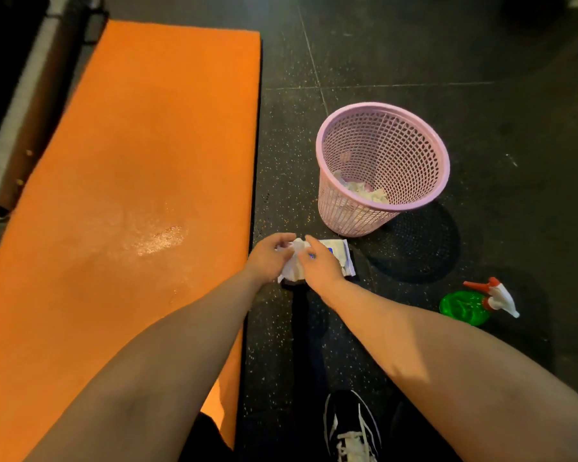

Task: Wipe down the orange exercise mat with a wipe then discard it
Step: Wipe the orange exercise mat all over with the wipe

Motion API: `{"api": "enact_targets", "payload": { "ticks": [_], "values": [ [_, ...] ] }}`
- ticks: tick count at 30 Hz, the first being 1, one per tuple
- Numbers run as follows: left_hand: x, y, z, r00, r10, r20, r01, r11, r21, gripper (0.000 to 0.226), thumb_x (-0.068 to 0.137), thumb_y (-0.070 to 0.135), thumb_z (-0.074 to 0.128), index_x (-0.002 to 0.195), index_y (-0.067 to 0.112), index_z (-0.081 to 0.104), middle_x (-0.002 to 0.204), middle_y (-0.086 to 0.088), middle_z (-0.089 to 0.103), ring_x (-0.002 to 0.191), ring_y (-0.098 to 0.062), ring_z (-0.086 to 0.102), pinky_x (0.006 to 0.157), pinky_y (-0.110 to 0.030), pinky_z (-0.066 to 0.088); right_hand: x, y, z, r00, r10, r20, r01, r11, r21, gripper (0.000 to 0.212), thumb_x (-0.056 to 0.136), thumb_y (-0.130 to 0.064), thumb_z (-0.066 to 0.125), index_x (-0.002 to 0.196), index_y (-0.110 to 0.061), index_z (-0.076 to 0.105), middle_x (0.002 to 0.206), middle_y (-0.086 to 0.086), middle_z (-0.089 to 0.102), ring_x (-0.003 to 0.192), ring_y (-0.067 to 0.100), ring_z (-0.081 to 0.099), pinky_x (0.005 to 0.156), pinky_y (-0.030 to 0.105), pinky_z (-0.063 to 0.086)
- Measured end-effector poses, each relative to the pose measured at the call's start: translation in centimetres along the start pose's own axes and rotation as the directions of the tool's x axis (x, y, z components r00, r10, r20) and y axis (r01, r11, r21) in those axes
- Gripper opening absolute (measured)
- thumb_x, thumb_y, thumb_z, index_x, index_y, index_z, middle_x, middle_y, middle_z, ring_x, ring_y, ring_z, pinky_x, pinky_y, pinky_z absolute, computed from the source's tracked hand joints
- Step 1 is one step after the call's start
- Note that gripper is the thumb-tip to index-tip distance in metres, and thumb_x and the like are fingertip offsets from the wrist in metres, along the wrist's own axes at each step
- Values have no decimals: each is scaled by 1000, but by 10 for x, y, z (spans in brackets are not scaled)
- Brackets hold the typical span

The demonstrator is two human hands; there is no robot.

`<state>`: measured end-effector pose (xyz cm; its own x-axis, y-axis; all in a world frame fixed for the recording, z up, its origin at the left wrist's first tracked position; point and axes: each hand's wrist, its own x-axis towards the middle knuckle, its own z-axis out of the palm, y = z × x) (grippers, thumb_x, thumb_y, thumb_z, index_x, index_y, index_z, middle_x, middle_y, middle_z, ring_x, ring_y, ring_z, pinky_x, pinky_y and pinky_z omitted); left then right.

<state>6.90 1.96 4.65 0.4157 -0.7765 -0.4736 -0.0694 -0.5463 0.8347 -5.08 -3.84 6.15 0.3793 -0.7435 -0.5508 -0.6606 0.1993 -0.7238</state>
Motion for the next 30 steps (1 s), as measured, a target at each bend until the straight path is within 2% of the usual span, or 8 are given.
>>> {"api": "enact_targets", "payload": {
  "ticks": [2, 6, 10, 14, 19, 22, 26, 30],
  "values": [
    [-12, 19, -22, 999, 28, -23, -29, 999, -29, 33, 99, 3, 55, 130, 11, 62, 113, 2, 60, 108, -18, 60, 95, -28, 49, -14, -32, 6, 1000, 17, -3, -17, 998, 63, 48, 106, -14, 44, 153, -22, 41, 148, 2, 49, 134, 26, 49, 103, 30, 39],
    [-46, 52, -65, 993, 77, -88, -89, 986, -141, 34, 97, 12, 63, 130, 14, 62, 124, 4, 60, 111, -12, 57, 97, -31, 49, -43, -97, 22, 998, -53, 28, 52, 998, 36, 37, 107, -17, 43, 143, -21, 53, 132, 2, 60, 115, 22, 58, 99, 35, 47],
    [-70, 64, -100, 979, 51, -196, -116, 935, -336, 31, 96, 13, 65, 127, 16, 63, 122, 1, 62, 99, -9, 61, 75, -20, 53, -62, -148, 45, 996, -70, 59, 63, 992, 111, 28, 104, -16, 46, 128, -16, 60, 115, 3, 66, 104, 25, 62, 79, 28, 52],
    [-66, 56, -133, 960, 2, -281, -128, 892, -433, 32, 99, 5, 54, 119, 28, 63, 134, -2, 60, 117, -19, 60, 85, -31, 52, -57, -174, 75, 987, -37, 157, -7, 962, 272, 35, 106, -18, 45, 140, -14, 52, 134, 6, 60, 122, 24, 59, 92, 28, 52],
    [-51, 21, -166, 903, -166, -396, -116, 794, -597, 33, 104, 10, 49, 125, 32, 61, 133, -2, 61, 115, -25, 63, 88, -49, 58, -35, -173, 122, 974, -129, 185, 109, 987, 118, 42, 104, -9, 47, 145, -17, 51, 128, 10, 59, 81, 14, 58, 43, 10, 43],
    [-51, -20, -180, 842, -268, -468, -110, 764, -635, 33, 104, 11, 52, 132, 27, 61, 134, 2, 61, 116, -24, 61, 75, -37, 58, -22, -164, 163, 949, -152, 276, 154, 988, 14, 37, 105, -8, 42, 140, -13, 52, 119, 9, 54, 90, 18, 54, 52, 15, 44],
    [-65, -71, -181, 729, -382, -568, -140, 729, -670, 36, 107, 6, 42, 138, 16, 59, 143, -6, 55, 129, -30, 53, 100, -44, 51, -11, -126, 234, 913, -180, 366, 244, 960, -136, 39, 104, -10, 43, 142, -12, 53, 138, 12, 55, 112, 29, 59, 71, 26, 45],
    [-93, -125, -178, 608, -493, -622, -198, 665, -720, 32, 107, 7, 42, 128, 20, 63, 138, -5, 58, 122, -25, 58, 91, -35, 54, -17, -82, 292, 866, -194, 460, 314, 928, -199, 36, 100, -12, 48, 132, -18, 62, 132, 11, 59, 108, 29, 63, 75, 30, 47]
  ]
}}
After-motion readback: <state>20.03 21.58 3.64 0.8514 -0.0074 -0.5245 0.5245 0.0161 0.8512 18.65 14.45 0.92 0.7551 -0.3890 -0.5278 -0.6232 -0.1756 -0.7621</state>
